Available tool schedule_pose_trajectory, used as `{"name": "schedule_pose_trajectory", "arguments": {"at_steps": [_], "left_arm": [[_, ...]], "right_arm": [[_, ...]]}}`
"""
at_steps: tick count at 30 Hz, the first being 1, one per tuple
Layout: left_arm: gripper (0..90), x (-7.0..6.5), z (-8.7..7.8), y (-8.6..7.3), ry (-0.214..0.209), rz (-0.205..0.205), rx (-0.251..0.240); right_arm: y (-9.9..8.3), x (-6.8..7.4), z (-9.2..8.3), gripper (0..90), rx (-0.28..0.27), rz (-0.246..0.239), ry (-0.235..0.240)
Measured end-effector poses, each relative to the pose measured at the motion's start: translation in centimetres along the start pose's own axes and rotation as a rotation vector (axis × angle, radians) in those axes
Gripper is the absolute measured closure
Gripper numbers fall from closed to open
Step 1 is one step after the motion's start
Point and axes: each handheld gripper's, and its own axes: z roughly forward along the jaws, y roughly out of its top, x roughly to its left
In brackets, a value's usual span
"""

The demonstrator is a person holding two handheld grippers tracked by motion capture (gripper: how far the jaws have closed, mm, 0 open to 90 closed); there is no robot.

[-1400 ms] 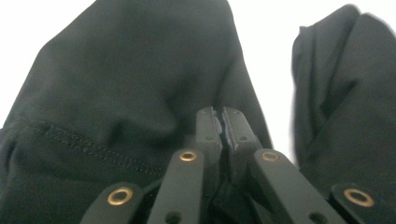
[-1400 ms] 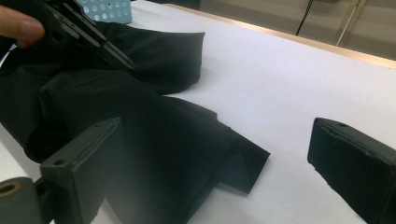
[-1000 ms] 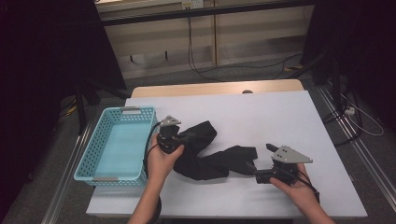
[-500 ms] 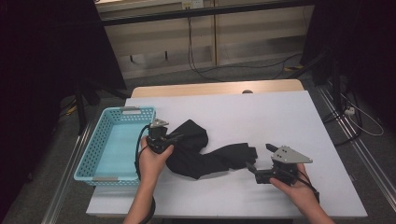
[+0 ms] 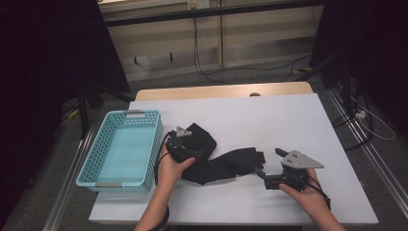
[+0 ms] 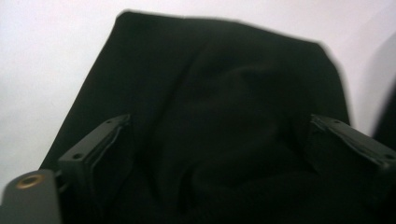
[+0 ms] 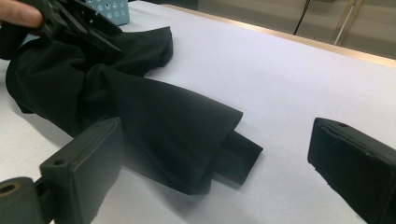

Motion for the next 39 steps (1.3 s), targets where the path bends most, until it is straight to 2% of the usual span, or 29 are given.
{"name": "schedule_pose_trajectory", "arguments": {"at_steps": [2, 3, 6, 8, 13, 15, 17, 18, 20, 23, 24, 26, 27, 28, 32, 34, 35, 36, 39], "left_arm": [[4.5, 0.1, 0.5, -0.1, 0.007, 0.012, -0.001], [3.2, 0.1, 0.8, -0.2, 0.007, 0.001, -0.01], [7.0, 0.0, 0.7, -0.1, 0.005, -0.002, -0.009], [17.4, -0.2, 0.4, 0.1, -0.001, 0.014, -0.008], [51.4, -0.6, 0.1, 0.3, -0.02, 0.015, -0.012], [57.4, -0.8, 0.0, 0.3, -0.026, 0.008, -0.018], [68.5, -0.9, -0.1, 0.3, -0.036, 0.025, -0.023], [70.2, -1.1, -0.1, 0.4, -0.031, 0.043, -0.021], [72.3, -1.5, -0.1, 0.6, -0.06, 0.036, -0.023], [73.6, -1.9, -0.1, 0.8, -0.077, 0.044, -0.013], [74.0, -2.1, -0.1, 0.8, -0.095, 0.033, -0.016], [74.7, -2.3, -0.1, 0.9, -0.176, -0.019, -0.029], [75.0, -2.7, -0.1, 1.0, -0.207, -0.03, -0.033], [75.2, -3.2, 0.0, 1.2, -0.227, -0.022, -0.032], [75.4, -5.8, 0.1, 2.2, -0.316, 0.034, -0.039], [75.7, -7.2, 0.0, 2.8, -0.352, 0.082, -0.035], [75.7, -8.0, 0.0, 3.0, -0.374, 0.094, -0.039], [75.8, -8.8, -0.1, 3.3, -0.405, 0.116, -0.038], [75.7, -10.5, -0.3, 3.7, -0.456, 0.176, -0.053]], "right_arm": [[0.0, 0.0, -0.1, 2.8, 0.0, -0.001, -0.001], [-0.1, 0.0, -0.1, 2.8, 0.001, 0.0, -0.003], [-0.2, -0.2, -0.2, 2.8, 0.001, 0.001, -0.006], [-0.2, -0.2, -0.3, 2.8, 0.002, 0.004, -0.011], [-0.3, -0.3, -0.6, 2.8, 0.001, 0.007, -0.018], [-0.3, -0.3, -0.7, 2.8, 0.0, 0.008, -0.017], [-0.3, -0.3, -0.7, 2.8, 0.001, 0.009, -0.021], [-0.4, -0.4, -0.7, 2.8, 0.0, 0.008, -0.022], [-0.3, -0.5, -0.8, 2.7, 0.0, 0.01, -0.023], [-0.3, -0.5, -0.7, 2.7, 0.0, 0.011, -0.022], [-0.3, -0.5, -0.7, 2.7, 0.001, 0.011, -0.021], [-0.3, -0.4, -0.6, 2.7, 0.002, 0.006, -0.016], [-0.3, -0.3, -0.5, 2.7, 0.003, 0.007, -0.015], [-0.3, -0.3, -0.5, 2.7, 0.003, 0.008, -0.013], [-0.3, -0.3, -0.4, 2.8, 0.006, 0.003, -0.014], [-0.3, -0.2, -0.3, 2.8, 0.011, 0.007, -0.013], [-0.3, -0.2, -0.4, 2.8, 0.01, 0.006, -0.014], [-0.3, -0.2, -0.4, 2.8, 0.009, 0.005, -0.015], [-0.3, -0.3, -0.5, 2.8, 0.007, 0.005, -0.019]]}}
